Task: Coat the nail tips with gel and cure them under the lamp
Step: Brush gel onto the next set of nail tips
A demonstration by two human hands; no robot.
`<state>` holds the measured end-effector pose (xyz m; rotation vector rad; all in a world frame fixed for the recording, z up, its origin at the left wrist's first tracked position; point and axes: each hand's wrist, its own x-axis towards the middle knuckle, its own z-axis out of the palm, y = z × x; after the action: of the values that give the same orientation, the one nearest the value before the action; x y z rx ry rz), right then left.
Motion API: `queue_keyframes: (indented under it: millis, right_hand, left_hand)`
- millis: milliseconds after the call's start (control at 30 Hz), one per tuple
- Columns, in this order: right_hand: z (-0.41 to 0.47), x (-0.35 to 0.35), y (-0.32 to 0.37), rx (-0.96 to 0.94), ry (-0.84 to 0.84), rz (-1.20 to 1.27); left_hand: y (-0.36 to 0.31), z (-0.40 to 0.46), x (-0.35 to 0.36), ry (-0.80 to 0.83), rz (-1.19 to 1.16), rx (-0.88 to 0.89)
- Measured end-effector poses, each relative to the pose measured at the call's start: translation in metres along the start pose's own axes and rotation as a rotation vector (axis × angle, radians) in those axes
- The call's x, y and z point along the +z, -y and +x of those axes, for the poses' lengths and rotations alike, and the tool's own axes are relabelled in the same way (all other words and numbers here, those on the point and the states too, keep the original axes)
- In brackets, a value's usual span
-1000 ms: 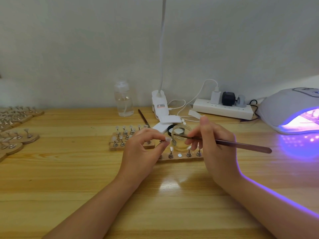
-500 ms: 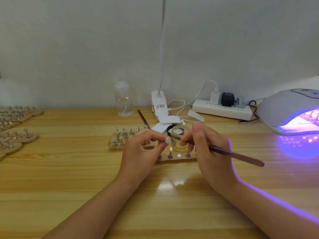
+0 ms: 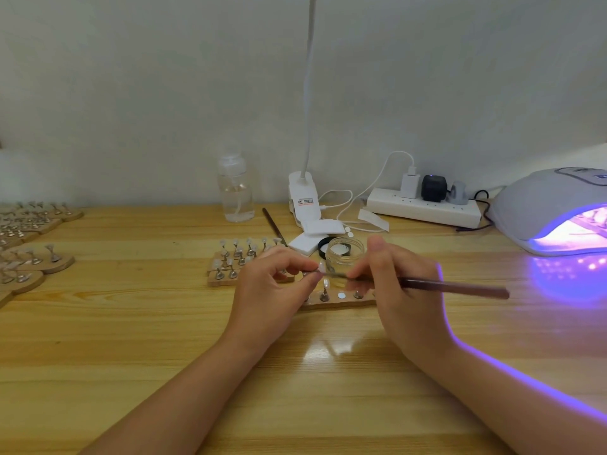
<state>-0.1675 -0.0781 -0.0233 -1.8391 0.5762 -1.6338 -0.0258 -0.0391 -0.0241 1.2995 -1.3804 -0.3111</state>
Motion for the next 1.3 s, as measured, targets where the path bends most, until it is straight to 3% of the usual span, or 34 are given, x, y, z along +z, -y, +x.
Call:
queue_keyframes:
  millis: [67,233,367,500,633,767,900,1300]
  right_hand:
    - [0.0020,-0.0004,-0.0002,-0.041,0.033,-0.081]
    - [0.0000,-0.0011,-0.0015,-0.010,0.009,-0.002]
    - [0.0028,-0.0006,-0.0002,-0.078,0.054,-0.124]
    - [0.0005,-0.0008,-0.0016,-0.065,0.043,-0.026]
    - [0.0025,-0.0012,-0.0015,-0.091,0.047,-0.133]
    - [0.0017,-0.0002,-0.0020,-0.026,0.039,-0.022]
    - [0.0032,-0.0007,-0.0020,-0.076,0.040,-0.114]
    - [0.0015,-0.0001,-0.0009,0.075,0.008,0.035]
  left_hand:
    - [0.0000,-0.0002,-0.0002,0.006,-0.005,-0.009]
    - [-0.0013,-0.0004,-0.0006,0.010,-0.010,-0.022]
    - [-0.0003,0.0002,-0.0010,0.023,-0.008,-0.011]
    - [0.0000,-0.0002,-0.0005,0.015,0.002,-0.008]
    - [-0.0003,0.0003,-0.0002,0.015,0.002,-0.011]
    - [-0.0021,0.0000,-0.0005,0.023,0.006,-0.015]
    - [-0.0018,0.0002,-0.0009,0.026,0.011,-0.020]
    - [0.0003,0.0011,0.0008,0.022,0.035,-0.023]
